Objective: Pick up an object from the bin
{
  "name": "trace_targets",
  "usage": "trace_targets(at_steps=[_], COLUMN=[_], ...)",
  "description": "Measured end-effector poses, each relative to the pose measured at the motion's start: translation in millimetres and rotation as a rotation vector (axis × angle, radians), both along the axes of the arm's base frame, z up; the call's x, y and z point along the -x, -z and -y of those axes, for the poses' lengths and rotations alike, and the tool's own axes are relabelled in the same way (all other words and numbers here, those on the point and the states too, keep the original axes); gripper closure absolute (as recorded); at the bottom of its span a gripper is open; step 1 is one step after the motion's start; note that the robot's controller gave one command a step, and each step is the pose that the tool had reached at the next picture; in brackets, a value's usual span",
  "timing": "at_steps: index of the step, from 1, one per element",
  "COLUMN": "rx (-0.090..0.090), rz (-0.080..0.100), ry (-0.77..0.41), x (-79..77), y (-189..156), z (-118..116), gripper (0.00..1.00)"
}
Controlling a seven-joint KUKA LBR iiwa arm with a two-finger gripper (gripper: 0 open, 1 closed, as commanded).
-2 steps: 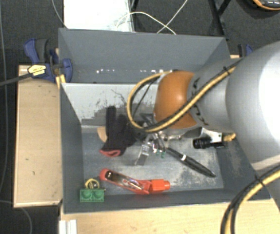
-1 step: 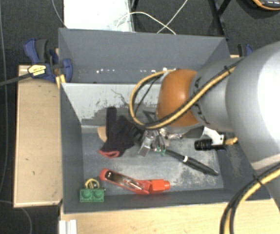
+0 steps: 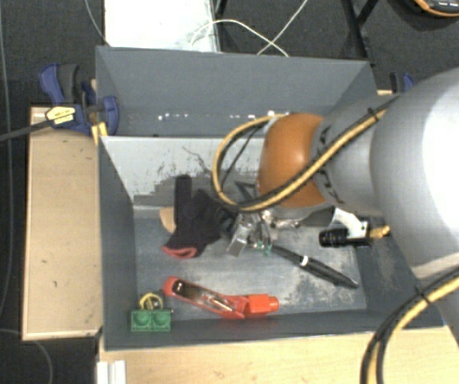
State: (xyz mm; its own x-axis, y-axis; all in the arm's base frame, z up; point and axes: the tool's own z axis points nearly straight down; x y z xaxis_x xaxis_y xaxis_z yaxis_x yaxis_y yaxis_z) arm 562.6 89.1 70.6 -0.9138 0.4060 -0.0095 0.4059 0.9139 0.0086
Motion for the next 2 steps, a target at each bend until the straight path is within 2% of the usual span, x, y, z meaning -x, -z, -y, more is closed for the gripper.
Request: trace_targets(at_steps=[1,2], rx=[0.001,0.0], rz=[-0.004,0.002], ry=[-0.002,-0.004], x=[1.3,-0.4], y=[-22,-44], z=[0,1], gripper=[1.0,1.0])
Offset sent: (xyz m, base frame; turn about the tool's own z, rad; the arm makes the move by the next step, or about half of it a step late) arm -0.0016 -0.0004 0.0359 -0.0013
